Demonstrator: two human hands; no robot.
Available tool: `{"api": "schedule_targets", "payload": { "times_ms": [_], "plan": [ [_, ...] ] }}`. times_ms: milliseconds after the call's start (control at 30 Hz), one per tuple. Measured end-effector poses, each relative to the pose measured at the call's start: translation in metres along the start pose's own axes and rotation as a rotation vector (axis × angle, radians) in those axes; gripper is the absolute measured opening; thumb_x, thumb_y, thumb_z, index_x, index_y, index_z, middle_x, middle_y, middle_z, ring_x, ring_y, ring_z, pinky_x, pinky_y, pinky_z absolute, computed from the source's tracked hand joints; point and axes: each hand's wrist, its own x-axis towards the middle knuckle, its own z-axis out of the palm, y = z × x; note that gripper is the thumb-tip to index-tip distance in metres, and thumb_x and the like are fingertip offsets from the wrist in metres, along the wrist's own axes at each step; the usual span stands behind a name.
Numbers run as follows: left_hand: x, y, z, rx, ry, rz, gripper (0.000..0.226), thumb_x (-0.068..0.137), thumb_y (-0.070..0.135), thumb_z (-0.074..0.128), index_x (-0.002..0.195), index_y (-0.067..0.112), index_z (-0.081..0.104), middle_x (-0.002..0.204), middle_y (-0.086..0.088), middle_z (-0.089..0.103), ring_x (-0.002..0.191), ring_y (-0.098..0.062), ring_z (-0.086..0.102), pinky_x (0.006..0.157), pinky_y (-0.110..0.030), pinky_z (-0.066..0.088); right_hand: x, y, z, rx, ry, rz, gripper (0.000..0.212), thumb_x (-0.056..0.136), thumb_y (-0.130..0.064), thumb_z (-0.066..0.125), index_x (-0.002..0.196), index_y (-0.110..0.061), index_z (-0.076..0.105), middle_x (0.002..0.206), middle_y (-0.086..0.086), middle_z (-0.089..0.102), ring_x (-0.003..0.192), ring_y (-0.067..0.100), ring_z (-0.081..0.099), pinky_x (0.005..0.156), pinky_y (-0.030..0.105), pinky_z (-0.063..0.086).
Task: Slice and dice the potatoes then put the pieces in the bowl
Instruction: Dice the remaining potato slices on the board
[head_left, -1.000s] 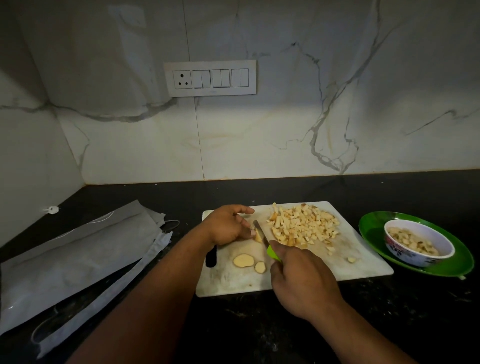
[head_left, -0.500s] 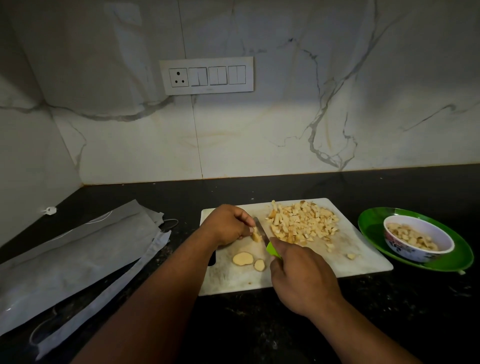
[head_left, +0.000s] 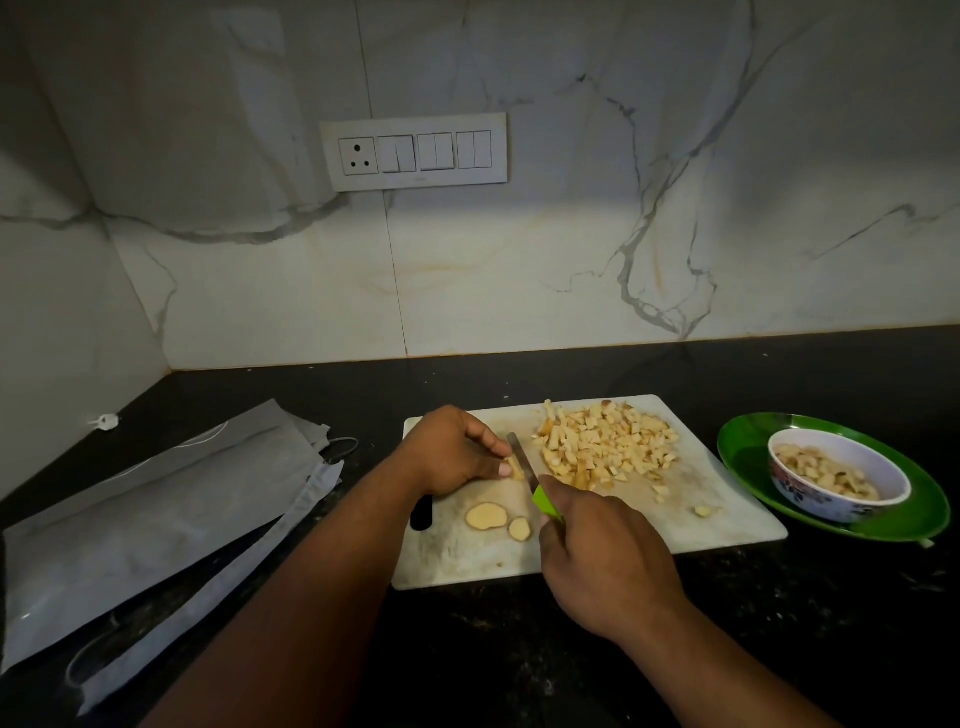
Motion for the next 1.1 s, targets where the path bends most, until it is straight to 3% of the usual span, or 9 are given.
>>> {"api": "schedule_targets", "payload": {
  "times_ms": [200,367,567,733,867,1033,1100],
  "plan": [
    [0.0,0.002,0.0,0.036,0.025,0.006,0.01,0.077,0.019,0.092,0.084,0.022,0.084,0.084,0.011,0.079,0.09,-0.007,0.073,0.09,-0.026,0.056,0.001,-0.002,0.001,-0.035,-0.035,-0.024,0.054,0.098,-0.039,0.042,0.152,-0.032,0.036,0.124,-0.006,0.065,0.11,0.015,0.06,0.091,0.03,0.049],
    [-0.001,0.005,0.0,0.104,0.047,0.012,0.01,0.077,0.021,0.092,0.083,0.025,0.085,0.078,0.013,0.078,0.082,-0.002,0.071,0.075,-0.017,0.052,0.0,-0.004,-0.003,-0.097,-0.086,-0.045,0.053,0.096,-0.032,0.044,0.149,-0.028,0.04,0.119,-0.001,0.067,0.105,0.021,0.062,0.088,0.033,0.051],
    [0.001,0.011,0.0,0.121,0.037,-0.05,0.011,0.076,0.022,0.093,0.082,0.026,0.084,0.08,0.012,0.078,0.09,-0.008,0.071,0.092,-0.034,0.06,0.002,-0.008,-0.007,-0.232,-0.173,-0.096,0.06,0.093,-0.027,0.049,0.151,-0.024,0.033,0.116,0.0,0.065,0.102,0.022,0.062,0.08,0.032,0.048],
    [0.001,0.011,0.0,0.102,-0.007,-0.056,0.013,0.075,0.022,0.094,0.084,0.025,0.085,0.085,0.01,0.079,0.094,-0.009,0.071,0.097,-0.037,0.058,-0.007,-0.002,-0.013,-0.245,-0.187,-0.089,0.066,0.094,-0.028,0.048,0.155,-0.027,0.026,0.114,0.0,0.064,0.1,0.021,0.06,0.077,0.032,0.046],
    [0.002,0.01,0.001,0.096,-0.02,-0.033,0.011,0.076,0.02,0.093,0.08,0.026,0.084,0.083,0.012,0.078,0.095,-0.008,0.07,0.098,-0.036,0.057,-0.032,0.011,-0.022,-0.206,-0.129,-0.1,0.058,0.1,-0.033,0.042,0.156,-0.031,0.026,0.116,-0.006,0.065,0.101,0.012,0.059,0.077,0.025,0.042],
    [-0.003,0.007,-0.005,0.098,-0.055,0.065,0.011,0.087,0.017,0.083,0.094,0.025,0.084,0.086,0.017,0.077,0.084,0.003,0.068,0.079,-0.014,0.049,-0.036,0.018,-0.022,-0.026,-0.052,-0.031,0.052,0.1,-0.032,0.042,0.152,-0.031,0.037,0.104,-0.008,0.07,0.09,0.008,0.062,0.077,0.028,0.049],
    [-0.006,0.008,-0.006,0.029,0.01,0.079,0.014,0.094,0.014,0.076,0.097,0.026,0.083,0.077,0.019,0.076,0.068,0.001,0.069,0.071,-0.017,0.055,-0.028,0.012,-0.019,-0.012,-0.014,-0.005,0.054,0.1,-0.032,0.042,0.153,-0.028,0.034,0.106,-0.005,0.07,0.093,0.013,0.064,0.081,0.031,0.052]
  ]
}}
